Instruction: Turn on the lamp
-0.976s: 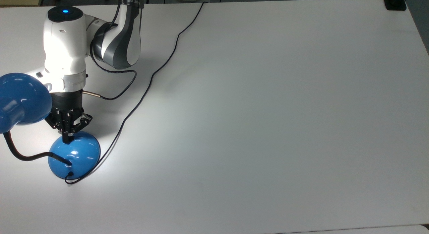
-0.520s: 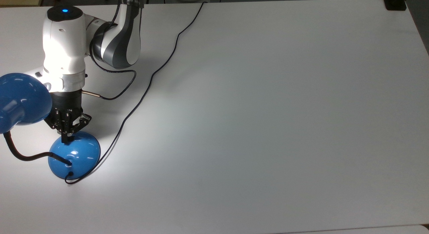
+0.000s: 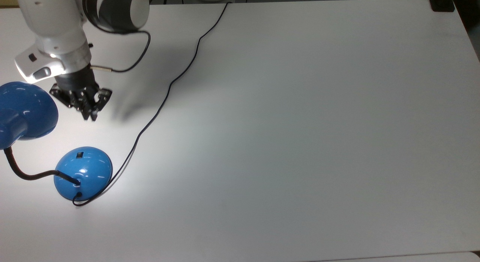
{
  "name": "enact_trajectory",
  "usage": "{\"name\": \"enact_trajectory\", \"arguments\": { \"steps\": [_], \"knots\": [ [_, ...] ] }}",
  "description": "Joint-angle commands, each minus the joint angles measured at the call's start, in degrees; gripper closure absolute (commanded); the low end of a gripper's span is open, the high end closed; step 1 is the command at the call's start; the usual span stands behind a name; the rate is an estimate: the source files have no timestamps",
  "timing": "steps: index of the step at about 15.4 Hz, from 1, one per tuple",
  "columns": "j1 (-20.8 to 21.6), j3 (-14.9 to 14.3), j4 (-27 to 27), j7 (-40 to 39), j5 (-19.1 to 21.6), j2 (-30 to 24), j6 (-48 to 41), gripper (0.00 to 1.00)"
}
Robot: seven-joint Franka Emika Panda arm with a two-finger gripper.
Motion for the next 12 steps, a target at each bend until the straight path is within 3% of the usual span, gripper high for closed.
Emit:
{"name": "enact_trajectory", "arguments": {
  "steps": [1, 2, 8, 12],
  "knots": [
    [1.8, 0.0, -2.4, -1.4, 0.5, -7.4, -13.2, 0.16],
    [2.5, -0.1, -2.4, -1.4, 0.4, -9.1, -16.3, 0.0],
    [6.9, -0.3, -2.7, -0.9, 0.4, -21.0, -32.2, 0.0],
    [10.5, -1.2, -3.0, 5.9, 0.2, -26.3, -34.7, 0.0]
  ]
}}
